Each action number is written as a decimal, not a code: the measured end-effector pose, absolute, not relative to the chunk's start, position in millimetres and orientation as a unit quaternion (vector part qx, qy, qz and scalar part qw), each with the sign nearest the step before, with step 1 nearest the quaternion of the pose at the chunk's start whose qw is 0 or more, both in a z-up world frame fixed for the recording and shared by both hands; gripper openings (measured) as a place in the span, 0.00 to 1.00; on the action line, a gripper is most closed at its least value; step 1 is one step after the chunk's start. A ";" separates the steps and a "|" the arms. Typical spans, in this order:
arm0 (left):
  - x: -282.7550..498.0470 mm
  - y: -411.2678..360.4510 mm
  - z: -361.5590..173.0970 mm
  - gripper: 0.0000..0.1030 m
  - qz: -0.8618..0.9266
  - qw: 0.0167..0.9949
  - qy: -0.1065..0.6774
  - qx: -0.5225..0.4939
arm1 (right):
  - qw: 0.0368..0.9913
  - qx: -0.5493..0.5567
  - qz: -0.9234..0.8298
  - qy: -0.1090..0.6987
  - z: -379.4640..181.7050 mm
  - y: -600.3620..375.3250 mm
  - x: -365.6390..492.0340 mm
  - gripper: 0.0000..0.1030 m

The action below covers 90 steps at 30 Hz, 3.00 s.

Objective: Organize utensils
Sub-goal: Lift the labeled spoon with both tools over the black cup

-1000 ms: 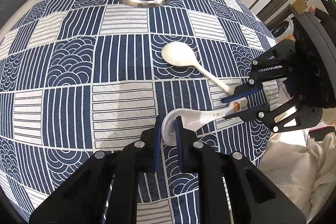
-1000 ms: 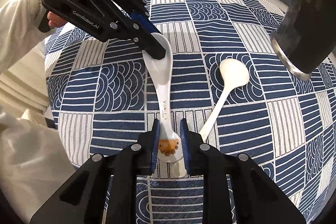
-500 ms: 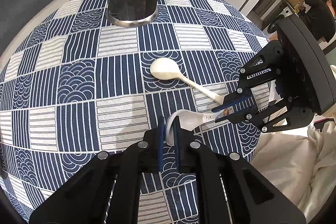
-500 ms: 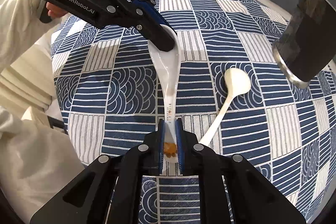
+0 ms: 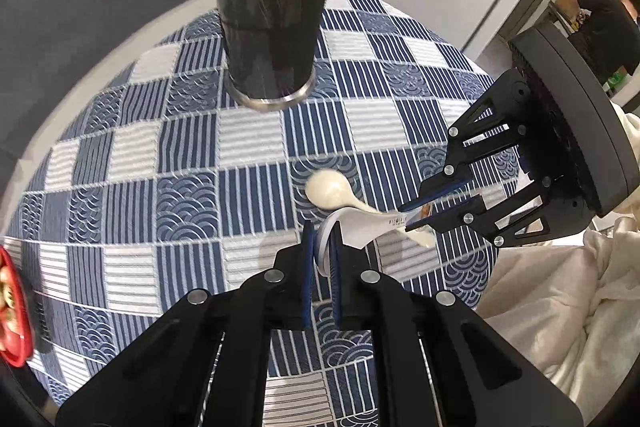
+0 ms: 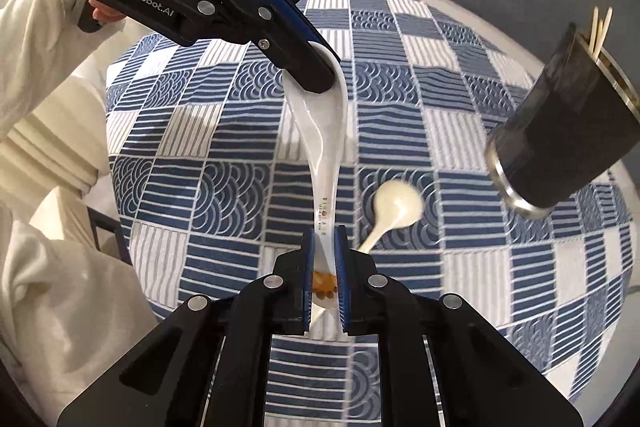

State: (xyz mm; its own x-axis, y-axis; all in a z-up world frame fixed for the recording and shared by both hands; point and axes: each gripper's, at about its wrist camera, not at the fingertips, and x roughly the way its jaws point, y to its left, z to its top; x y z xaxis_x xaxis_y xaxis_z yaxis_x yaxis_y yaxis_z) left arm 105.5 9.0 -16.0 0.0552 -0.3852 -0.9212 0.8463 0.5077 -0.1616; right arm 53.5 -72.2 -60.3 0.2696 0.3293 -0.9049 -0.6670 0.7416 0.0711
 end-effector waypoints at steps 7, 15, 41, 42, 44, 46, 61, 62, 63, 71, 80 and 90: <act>118.2 -4.7 14.2 0.07 -0.422 0.709 0.512 0.237 | 0.788 -0.176 0.334 0.486 -38.3 -91.0 77.9 0.09; 128.2 -16.6 42.4 0.07 -0.382 0.724 0.507 0.268 | 0.799 -0.171 0.357 0.453 -18.5 -105.2 102.9 0.09; 171.9 -102.4 143.3 0.08 -0.315 0.749 0.462 0.355 | 0.843 -0.131 0.393 0.342 59.5 -189.9 173.6 0.10; 175.0 -106.1 142.9 0.08 -0.312 0.749 0.464 0.355 | 0.843 -0.129 0.395 0.342 59.2 -193.2 176.2 0.10; 179.4 -113.4 141.9 0.08 -0.307 0.748 0.469 0.356 | 0.841 -0.124 0.401 0.343 57.3 -198.4 181.7 0.10; 183.7 -119.9 139.5 0.09 -0.300 0.746 0.476 0.357 | 0.837 -0.121 0.408 0.343 53.2 -203.7 188.8 0.10; 208.6 -146.0 121.9 0.10 -0.269 0.725 0.519 0.364 | 0.823 -0.088 0.447 0.339 27.7 -224.5 220.6 0.11; 209.0 -148.1 122.6 0.10 -0.269 0.725 0.518 0.366 | 0.822 -0.089 0.449 0.338 27.7 -225.3 220.8 0.11; 209.2 -150.0 122.3 0.10 -0.269 0.724 0.517 0.369 | 0.823 -0.095 0.448 0.335 28.0 -225.4 220.2 0.10; 213.5 -170.1 131.8 0.11 -0.259 0.720 0.507 0.397 | 0.831 -0.075 0.452 0.315 30.8 -235.1 227.9 0.10; 217.7 -195.9 142.3 0.13 -0.264 0.704 0.499 0.431 | 0.833 -0.027 0.465 0.299 35.5 -245.4 236.8 0.10; 222.8 -199.3 122.9 0.14 -0.276 0.690 0.525 0.415 | 0.818 -0.024 0.477 0.320 21.5 -240.8 240.2 0.09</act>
